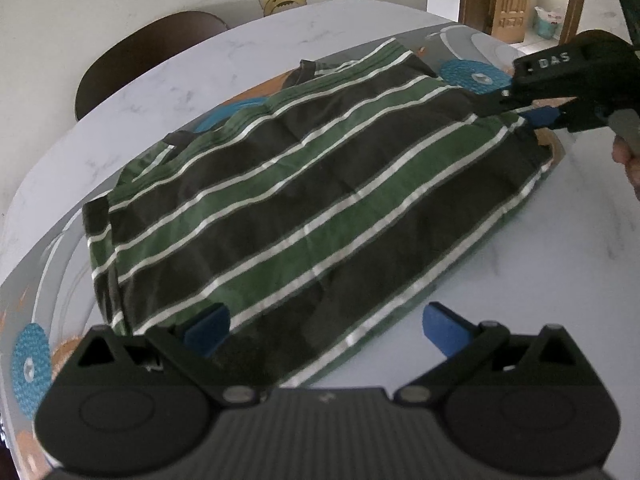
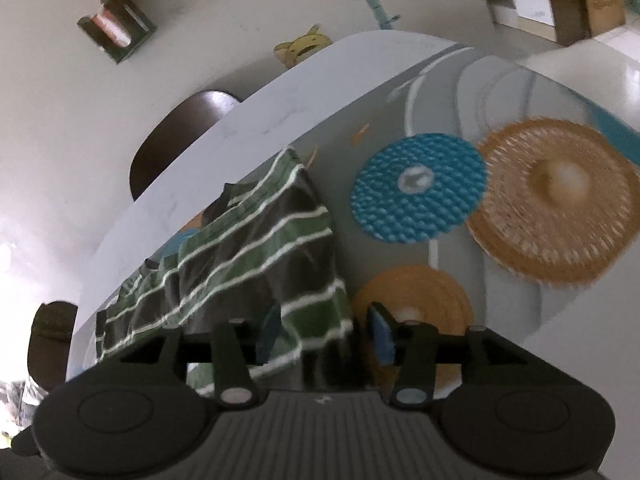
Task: Fold clothes
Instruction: 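Lift the grasped shirt corner upward with the right tool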
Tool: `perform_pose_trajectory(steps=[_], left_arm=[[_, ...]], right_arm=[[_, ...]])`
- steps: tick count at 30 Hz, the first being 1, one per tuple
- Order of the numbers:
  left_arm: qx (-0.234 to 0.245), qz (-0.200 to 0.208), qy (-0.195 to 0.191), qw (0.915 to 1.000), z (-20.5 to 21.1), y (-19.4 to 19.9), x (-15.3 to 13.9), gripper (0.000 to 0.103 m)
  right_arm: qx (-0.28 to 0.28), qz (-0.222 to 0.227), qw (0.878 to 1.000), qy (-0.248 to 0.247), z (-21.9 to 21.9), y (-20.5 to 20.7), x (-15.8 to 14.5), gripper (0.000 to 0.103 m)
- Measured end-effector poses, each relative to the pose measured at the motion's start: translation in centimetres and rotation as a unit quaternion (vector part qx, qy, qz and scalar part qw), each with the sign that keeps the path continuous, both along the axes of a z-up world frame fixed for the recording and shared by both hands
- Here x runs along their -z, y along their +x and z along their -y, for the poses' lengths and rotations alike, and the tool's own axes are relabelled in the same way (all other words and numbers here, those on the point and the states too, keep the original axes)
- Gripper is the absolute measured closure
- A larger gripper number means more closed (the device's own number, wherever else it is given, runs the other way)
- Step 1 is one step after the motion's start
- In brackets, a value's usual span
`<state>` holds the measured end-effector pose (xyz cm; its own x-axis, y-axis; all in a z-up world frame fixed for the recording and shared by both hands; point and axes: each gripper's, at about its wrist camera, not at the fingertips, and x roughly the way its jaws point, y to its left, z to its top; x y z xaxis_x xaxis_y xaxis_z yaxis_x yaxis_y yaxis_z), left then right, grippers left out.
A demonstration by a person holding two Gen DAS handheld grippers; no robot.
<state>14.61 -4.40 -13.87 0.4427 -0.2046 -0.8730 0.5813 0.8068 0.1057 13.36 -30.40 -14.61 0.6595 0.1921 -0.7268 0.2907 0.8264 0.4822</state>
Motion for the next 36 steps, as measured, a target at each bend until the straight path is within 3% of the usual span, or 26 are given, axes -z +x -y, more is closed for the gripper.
perform_pose_trajectory(steps=[2, 9, 10, 13, 20, 36], left_arm=[[0.0, 0.0, -0.001, 1.0, 0.3, 0.1, 0.0, 0.0], [-0.004, -0.005, 0.002, 1.0, 0.7, 0.3, 0.4, 0.0], [-0.006, -0.005, 0.003, 1.0, 0.7, 0.3, 0.4, 0.0], [-0.011, -0.007, 0.007, 0.9999, 0.8, 0.5, 0.5, 0.0], [-0.03, -0.011, 0.014, 0.9994, 0.6, 0.8, 0.6, 0.0], [-0.035, -0.018, -0.016, 0.9991, -2.7, 0.0, -0.5, 0.0]], right_arm=[[-0.014, 0.002, 1.0, -0.012, -0.5, 0.8, -0.1, 0.049], [-0.049, 0.005, 0.998, -0.025, -2.0, 2.6, 0.0, 0.049], [-0.05, 0.005, 0.998, -0.024, -2.0, 2.8, 0.0, 0.052], [-0.055, -0.007, 0.998, -0.007, -1.6, 3.1, 0.5, 0.09], [-0.058, 0.006, 0.998, 0.02, -0.7, 2.8, 0.8, 0.091], [-0.055, 0.036, 0.997, -0.041, -4.0, 2.5, -3.3, 0.091]])
